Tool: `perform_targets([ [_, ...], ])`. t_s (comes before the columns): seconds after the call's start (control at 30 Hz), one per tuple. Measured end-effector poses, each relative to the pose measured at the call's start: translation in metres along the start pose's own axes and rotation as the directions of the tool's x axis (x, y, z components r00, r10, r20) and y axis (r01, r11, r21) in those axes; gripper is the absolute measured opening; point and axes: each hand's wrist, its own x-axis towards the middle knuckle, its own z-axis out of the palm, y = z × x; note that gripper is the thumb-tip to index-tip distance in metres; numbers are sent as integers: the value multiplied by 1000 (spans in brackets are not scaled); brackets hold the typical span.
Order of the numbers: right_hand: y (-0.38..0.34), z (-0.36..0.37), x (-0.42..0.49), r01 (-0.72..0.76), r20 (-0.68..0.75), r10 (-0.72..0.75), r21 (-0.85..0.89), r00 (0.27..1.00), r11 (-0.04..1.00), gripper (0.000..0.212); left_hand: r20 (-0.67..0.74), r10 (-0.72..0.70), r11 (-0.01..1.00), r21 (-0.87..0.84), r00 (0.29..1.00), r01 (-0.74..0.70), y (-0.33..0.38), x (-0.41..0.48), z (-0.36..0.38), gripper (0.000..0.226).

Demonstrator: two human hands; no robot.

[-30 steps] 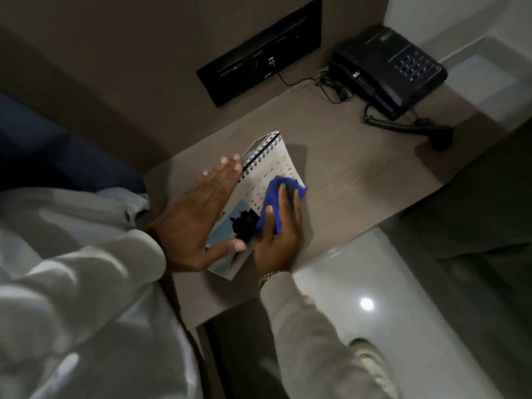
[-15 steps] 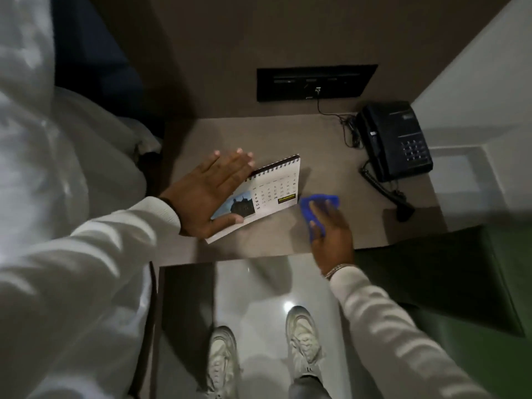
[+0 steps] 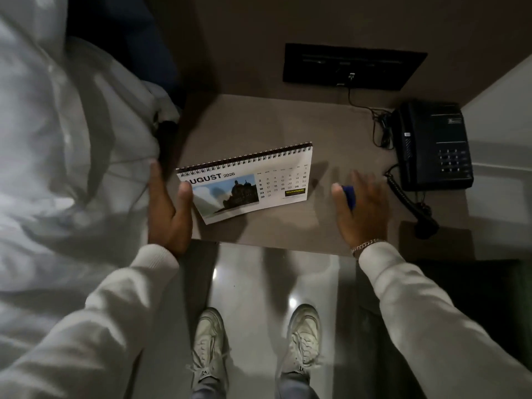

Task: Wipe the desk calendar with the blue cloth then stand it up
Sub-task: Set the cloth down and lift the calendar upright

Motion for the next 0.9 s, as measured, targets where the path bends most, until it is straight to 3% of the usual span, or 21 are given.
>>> perform_targets([
  [0.03, -17, -6, 5, 21, -19, -17, 205, 1000, 979, 56, 29, -82, 990, -109, 996, 84, -1, -3, 1, 75],
  [0.1, -53, -12, 9, -22, 37, 1, 558, 999, 830, 51, 148, -150, 905, -378, 978, 196, 1, -6, 6, 56],
  [0.17, -75, -14, 6, -92, 150, -22, 708, 988, 700, 53, 222, -139, 802, -546, 965, 241, 6, -6, 10, 50],
  [0.3, -101, -8, 4, -257, 294, 32, 772, 955, 582, 103, 251, -118, 761, -598, 961, 250, 18, -2, 11, 56],
  [0.4, -111, -13, 13, -259, 280, 39, 817, 959, 515, 128, 257, -88, 797, -562, 963, 222, 27, 18, 11, 52],
  [0.47, -119, -17, 31, -222, 242, 18, 857, 970, 465, 118, 285, -69, 811, -542, 956, 221, 36, 41, 14, 49],
  [0.57, -132, -22, 63, -144, 175, -31, 886, 984, 440, 55, 310, -32, 828, -524, 950, 199, 53, 90, 19, 44],
  [0.6, -135, -22, 75, -127, 161, -34, 877, 986, 463, 48, 303, -27, 829, -526, 953, 191, 59, 107, 20, 44],
  [0.7, -144, -19, 100, -134, 161, -19, 874, 987, 468, 57, 286, -23, 847, -503, 958, 170, 73, 145, 25, 66],
  [0.9, -149, -1, 122, -136, 159, -15, 889, 987, 438, 112, 288, -6, 874, -464, 958, 145, 74, 181, 42, 81],
])
